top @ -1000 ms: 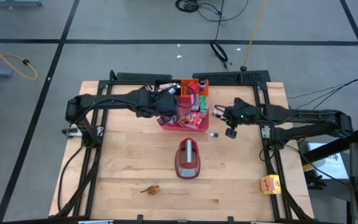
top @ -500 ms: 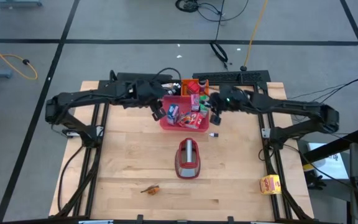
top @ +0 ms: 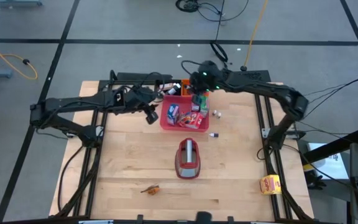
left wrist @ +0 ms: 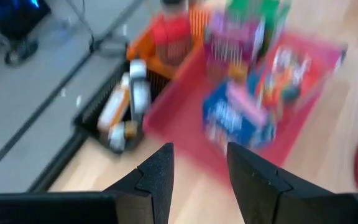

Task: Pick & Place Kitchen Items
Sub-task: Put the small green food coloring bottle into black basket

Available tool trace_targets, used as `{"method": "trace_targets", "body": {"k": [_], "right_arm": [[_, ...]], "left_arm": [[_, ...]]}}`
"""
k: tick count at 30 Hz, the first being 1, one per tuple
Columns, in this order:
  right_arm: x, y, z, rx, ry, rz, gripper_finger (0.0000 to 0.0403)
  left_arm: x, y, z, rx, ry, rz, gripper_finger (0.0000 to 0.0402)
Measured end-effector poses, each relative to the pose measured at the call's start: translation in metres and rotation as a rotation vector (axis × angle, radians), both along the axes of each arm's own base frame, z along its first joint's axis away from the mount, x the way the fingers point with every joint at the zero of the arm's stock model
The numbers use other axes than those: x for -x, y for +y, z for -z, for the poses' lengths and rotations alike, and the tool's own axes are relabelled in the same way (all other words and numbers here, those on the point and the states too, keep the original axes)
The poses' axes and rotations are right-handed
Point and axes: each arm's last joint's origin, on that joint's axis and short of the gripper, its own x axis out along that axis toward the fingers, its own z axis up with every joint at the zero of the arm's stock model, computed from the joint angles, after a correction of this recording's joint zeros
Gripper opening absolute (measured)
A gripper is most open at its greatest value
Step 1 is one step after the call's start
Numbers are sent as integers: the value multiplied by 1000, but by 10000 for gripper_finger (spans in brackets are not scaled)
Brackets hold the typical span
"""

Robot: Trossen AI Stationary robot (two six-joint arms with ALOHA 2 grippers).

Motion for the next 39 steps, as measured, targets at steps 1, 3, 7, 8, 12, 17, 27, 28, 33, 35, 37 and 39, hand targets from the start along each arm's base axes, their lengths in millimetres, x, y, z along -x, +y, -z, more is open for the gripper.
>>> {"method": "trace_targets", "body": {"k": [1, 3, 7, 8, 12, 17, 27, 28, 33, 35, 37, 39], "right_arm": [[-5, -5, 3, -16, -3, -13, 40], [-15, -15, 11, -33, 8, -14, 40], [-28, -33, 19, -47, 4, -3, 40], [-31, -38, 21, -45, -3, 6, 40], [-37, -56, 28, -73, -19, 60, 40], [-44, -68, 36, -96, -84, 82, 40], [-60, -76, 53, -157, -184, 151, 40], [-62, -75, 56, -153, -191, 147, 40], [-64, -76, 60, -155, -188, 149, 40], [-64, -76, 58, -151, -199, 156, 40], [-64, -77, 58, -139, -201, 175, 40], [-64, -78, 57, -134, -211, 175, 40]], "left_arm": [[1, 0, 2, -1, -5, 1, 150], [4, 0, 6, 0, 10, -1, 150], [3, 0, 9, 2, 6, -2, 150], [3, 0, 9, 3, 6, -2, 150], [1, -1, 6, -2, -20, 1, 150], [0, -1, 5, -2, -38, 1, 150], [-1, -1, 4, -4, -56, 0, 150], [-1, -1, 4, -3, -57, -1, 150], [-2, -2, 4, -2, -58, 3, 150], [-2, -3, 4, -3, -63, 7, 150], [-3, -3, 3, -6, -73, 8, 150], [-3, -3, 3, -6, -73, 8, 150]]}}
